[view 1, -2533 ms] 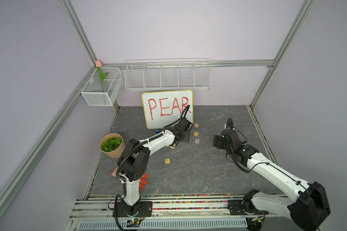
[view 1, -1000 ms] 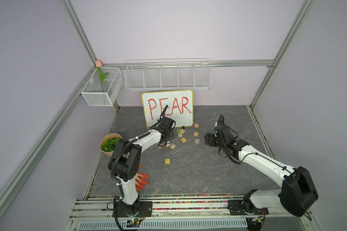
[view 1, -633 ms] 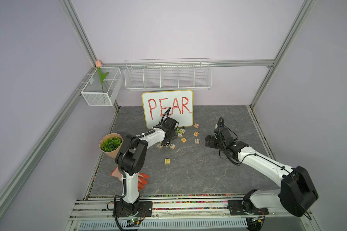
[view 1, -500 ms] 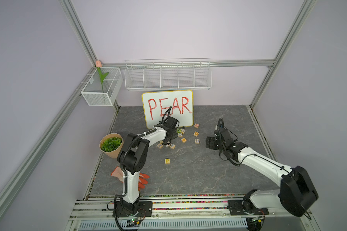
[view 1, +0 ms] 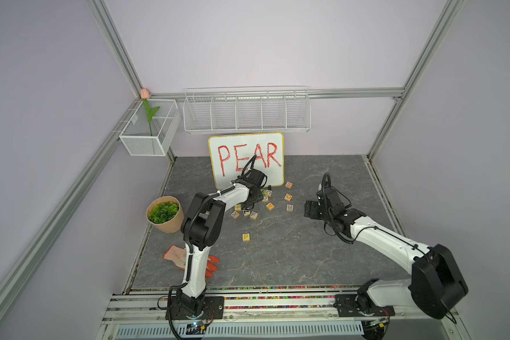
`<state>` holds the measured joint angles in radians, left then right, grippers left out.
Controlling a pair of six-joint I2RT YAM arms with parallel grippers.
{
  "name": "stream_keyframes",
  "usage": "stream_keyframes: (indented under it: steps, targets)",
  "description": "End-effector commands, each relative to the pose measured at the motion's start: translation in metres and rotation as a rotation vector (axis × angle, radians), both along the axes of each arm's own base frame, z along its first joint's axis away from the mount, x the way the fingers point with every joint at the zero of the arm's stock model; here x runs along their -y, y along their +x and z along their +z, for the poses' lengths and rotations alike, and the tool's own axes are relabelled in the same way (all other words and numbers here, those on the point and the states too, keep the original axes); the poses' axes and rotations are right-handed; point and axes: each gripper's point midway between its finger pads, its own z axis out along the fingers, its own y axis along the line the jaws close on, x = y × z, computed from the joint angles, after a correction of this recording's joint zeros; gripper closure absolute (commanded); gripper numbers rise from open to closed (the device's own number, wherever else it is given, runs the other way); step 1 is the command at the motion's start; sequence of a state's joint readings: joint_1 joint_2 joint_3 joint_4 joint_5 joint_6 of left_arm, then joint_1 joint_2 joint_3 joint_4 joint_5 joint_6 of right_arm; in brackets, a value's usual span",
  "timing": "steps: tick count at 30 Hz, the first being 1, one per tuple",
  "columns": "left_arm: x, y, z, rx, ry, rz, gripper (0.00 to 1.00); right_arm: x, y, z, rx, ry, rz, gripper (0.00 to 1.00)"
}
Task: Spell the uppercase word “pear” with letter blocks
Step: Pick up the letter block from the center of the board.
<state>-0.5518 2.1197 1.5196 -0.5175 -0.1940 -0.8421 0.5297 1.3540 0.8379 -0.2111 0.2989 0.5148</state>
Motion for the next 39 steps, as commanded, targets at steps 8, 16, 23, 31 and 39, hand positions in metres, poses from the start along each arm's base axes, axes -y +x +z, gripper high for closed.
stream_keyframes:
  steps: [8, 16, 23, 31, 39]
  targets:
    - [0.007, -0.012, -0.014, -0.041, 0.174, -0.117, 0.55, 0.001, -0.001, 0.002, 0.013, -0.003, 0.029, 0.11]
    - [0.004, -0.017, -0.009, -0.026, 0.197, -0.139, 0.65, -0.005, -0.001, 0.002, 0.005, 0.018, 0.045, 0.11]
    - [0.014, -0.025, 0.032, 0.078, 0.138, -0.215, 0.68, -0.009, -0.005, 0.009, 0.018, 0.043, 0.069, 0.11]
    - [0.011, -0.077, 0.069, 0.122, 0.107, -0.324, 0.7, -0.01, -0.009, 0.023, 0.067, 0.063, 0.094, 0.11]
    - [0.011, -0.146, 0.055, 0.075, 0.082, -0.401, 0.71, -0.016, -0.017, 0.026, 0.065, 0.091, 0.109, 0.11]
